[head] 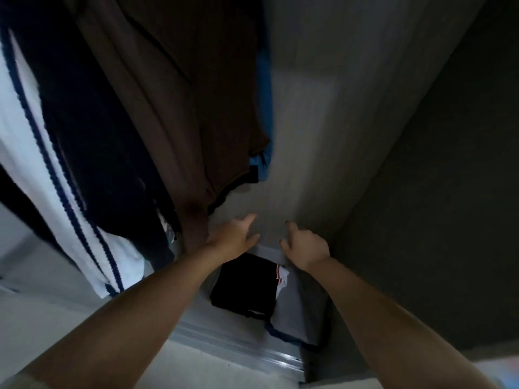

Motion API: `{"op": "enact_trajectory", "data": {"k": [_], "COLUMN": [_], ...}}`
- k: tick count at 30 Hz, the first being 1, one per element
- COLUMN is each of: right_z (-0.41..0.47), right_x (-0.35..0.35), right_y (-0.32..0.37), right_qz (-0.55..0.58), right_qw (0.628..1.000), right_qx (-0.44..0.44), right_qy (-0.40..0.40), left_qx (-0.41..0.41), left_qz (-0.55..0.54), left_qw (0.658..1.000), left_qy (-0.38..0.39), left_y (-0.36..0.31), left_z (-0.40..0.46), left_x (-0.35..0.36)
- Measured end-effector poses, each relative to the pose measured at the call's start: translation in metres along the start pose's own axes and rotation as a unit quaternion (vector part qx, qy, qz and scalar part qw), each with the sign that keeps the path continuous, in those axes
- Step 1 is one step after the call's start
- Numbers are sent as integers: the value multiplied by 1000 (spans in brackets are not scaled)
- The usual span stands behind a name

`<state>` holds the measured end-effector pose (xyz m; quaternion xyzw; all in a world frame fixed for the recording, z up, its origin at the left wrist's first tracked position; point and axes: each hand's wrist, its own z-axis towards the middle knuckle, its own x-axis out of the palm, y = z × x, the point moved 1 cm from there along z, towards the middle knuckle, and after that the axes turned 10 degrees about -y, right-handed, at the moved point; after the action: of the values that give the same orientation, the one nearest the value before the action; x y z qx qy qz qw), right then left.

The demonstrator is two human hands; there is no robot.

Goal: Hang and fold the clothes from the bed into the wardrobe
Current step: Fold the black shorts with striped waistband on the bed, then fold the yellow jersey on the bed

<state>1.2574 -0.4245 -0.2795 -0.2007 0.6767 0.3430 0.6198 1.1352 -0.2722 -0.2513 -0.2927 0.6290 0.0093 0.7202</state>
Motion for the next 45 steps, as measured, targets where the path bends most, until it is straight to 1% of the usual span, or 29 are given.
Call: {"op": "enact_trajectory", "data": {"k": [2,4,7,9,14,18,20,22,27,30,34,37,40,45], "right_z": [-15,-32,-59,-82,-151,-221,-264,-319,-438,-503,-613,-692,-754,-825], "right_x": [-18,-33,-50,-58,-50,-47,-57,-71,-84,-88,-98,-106,-111,-119], "right_y": [-3,-4,0,6,27,26,12,-10,-49,-73,-117,-150,-175,-217], "right_qz": [3,2,-6,-4,3,-7,-19,-32,-35,-38,-26,-29,-26,-35], "right_qw": [1000,999,997,993,979,965,949,927,875,854,819,798,778,753], "right_qx": [6,16,44,81,171,238,288,349,462,503,561,595,624,652], "right_qy": [-25,-44,-67,-88,-112,-113,-124,-135,-141,-127,-117,-86,-65,-78], "left_qx": [10,38,76,114,210,288,341,403,512,544,581,603,614,633], "left_qz": [34,53,42,44,16,25,33,37,29,14,7,-8,-23,-4], "left_qw": [999,998,996,992,978,956,936,907,849,825,794,771,752,724], "left_qy": [-13,-23,-30,-28,6,51,82,114,130,151,180,203,240,274], "left_y": [-16,-24,-26,-27,-34,-56,-87,-133,-236,-301,-398,-459,-506,-576], "left_z": [-10,-19,-28,-34,-55,-85,-101,-127,-189,-220,-283,-337,-386,-427], "left_x": [-16,-28,-43,-50,-48,-25,-10,8,47,71,116,147,173,203]}}
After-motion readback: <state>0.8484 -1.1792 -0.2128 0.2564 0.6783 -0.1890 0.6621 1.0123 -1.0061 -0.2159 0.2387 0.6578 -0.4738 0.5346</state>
